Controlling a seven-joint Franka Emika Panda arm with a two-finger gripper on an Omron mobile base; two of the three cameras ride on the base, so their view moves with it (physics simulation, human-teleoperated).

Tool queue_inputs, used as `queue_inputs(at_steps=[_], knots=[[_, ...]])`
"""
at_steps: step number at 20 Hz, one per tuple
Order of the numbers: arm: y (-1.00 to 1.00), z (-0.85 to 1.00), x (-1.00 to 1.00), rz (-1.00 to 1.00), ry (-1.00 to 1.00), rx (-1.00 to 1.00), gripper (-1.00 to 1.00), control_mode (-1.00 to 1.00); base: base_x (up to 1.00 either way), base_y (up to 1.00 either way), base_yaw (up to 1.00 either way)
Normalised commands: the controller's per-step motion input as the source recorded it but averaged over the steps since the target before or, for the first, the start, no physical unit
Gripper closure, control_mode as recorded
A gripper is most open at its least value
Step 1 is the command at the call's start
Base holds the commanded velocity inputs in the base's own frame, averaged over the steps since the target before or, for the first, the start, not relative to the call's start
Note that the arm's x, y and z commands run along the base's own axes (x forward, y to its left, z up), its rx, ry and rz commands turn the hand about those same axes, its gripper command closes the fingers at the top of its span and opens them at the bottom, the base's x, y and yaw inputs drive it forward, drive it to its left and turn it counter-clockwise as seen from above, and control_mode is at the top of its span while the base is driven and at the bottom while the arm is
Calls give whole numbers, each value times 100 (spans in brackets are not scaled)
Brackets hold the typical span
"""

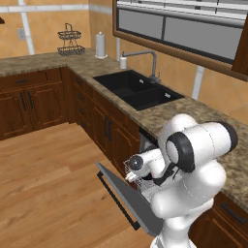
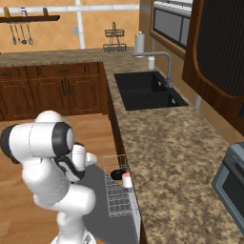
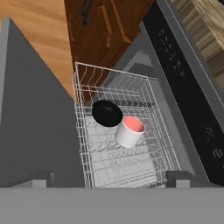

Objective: Pick up the cup and bowl from the counter, place them in the dishwasher, and close the dishwasher door.

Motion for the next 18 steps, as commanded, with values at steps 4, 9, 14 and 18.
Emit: queue_inputs(at_steps=[4,9,14,18], knots=[[88,100,0,-4,5,-2,-100,-100,0,0,0],[100,100,0,-10,24,-11,-100,-100,0,0,0],[100,63,-2,-12,26,-24,-100,-100,0,0,0],[100,-13,-11,-12,14,-45,-100,-100,0,0,0]])
